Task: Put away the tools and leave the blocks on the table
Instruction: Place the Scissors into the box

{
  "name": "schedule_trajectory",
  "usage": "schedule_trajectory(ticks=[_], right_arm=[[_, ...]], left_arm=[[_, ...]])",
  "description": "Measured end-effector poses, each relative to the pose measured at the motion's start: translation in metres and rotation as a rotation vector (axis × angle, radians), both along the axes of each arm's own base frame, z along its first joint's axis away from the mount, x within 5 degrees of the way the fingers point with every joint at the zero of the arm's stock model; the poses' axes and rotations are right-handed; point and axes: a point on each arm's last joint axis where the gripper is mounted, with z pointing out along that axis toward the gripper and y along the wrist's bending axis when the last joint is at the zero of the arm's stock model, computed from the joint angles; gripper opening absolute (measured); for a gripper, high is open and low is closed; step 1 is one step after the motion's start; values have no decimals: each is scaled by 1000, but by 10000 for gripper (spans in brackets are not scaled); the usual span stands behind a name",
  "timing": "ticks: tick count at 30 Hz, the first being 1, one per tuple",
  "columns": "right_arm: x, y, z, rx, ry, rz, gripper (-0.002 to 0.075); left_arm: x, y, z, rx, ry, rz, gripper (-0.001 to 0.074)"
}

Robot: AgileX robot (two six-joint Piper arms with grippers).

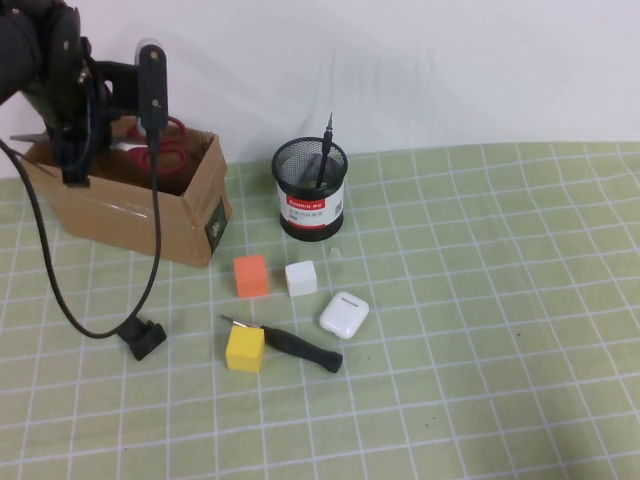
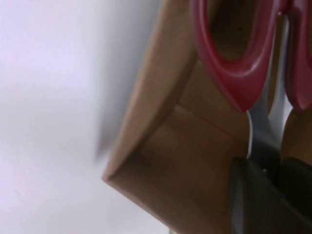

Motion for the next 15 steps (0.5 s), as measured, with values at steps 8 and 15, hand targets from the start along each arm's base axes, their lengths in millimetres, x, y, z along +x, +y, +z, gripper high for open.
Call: schedule_trajectory(ticks=[8,15], right_arm=[[0,0,0,0,0,0,-11],[0,0,0,0,0,0,-11]], left_arm=[[1,-4,0,-50,-7,2,73],[1,-4,0,-57,-8,2,139]])
